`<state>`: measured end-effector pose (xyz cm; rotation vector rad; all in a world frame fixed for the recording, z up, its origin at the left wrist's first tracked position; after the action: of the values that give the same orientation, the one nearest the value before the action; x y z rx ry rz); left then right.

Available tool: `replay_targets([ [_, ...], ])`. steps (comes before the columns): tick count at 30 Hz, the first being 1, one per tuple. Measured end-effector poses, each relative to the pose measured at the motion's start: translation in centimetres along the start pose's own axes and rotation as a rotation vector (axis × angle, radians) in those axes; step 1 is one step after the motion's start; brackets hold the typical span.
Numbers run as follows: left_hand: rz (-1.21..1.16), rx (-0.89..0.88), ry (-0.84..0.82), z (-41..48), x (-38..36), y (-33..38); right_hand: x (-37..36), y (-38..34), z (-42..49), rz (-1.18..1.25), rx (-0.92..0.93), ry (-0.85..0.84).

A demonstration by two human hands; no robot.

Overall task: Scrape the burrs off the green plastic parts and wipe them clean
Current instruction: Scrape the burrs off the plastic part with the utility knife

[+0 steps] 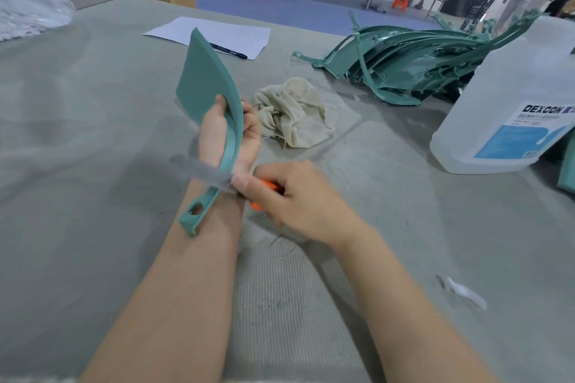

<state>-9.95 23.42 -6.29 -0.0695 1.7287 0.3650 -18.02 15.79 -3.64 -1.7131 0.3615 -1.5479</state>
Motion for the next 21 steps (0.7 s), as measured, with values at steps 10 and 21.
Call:
replay_targets([
  [10,0.340,-0.046,-0.068,-0.1,0.2,0.1,2.0,0.9,-0.3,0.307,-0.102,0.020],
  [21,0.985,-0.354,-0.093,-1.7,-1.1,-0.3,4.0,4.3,0.4,0.483,-0.306,0.089],
])
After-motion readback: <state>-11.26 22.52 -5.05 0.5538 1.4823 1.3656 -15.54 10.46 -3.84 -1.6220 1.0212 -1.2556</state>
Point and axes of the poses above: each hand's wrist, its own z-axis towards the middle knuckle, its own x-axis out of the back of the hand, y = z × x, the point moved 9 cm from there along z, towards the middle knuckle, and after that the axes turned 15 degrees about -x, right-handed, at the moved point
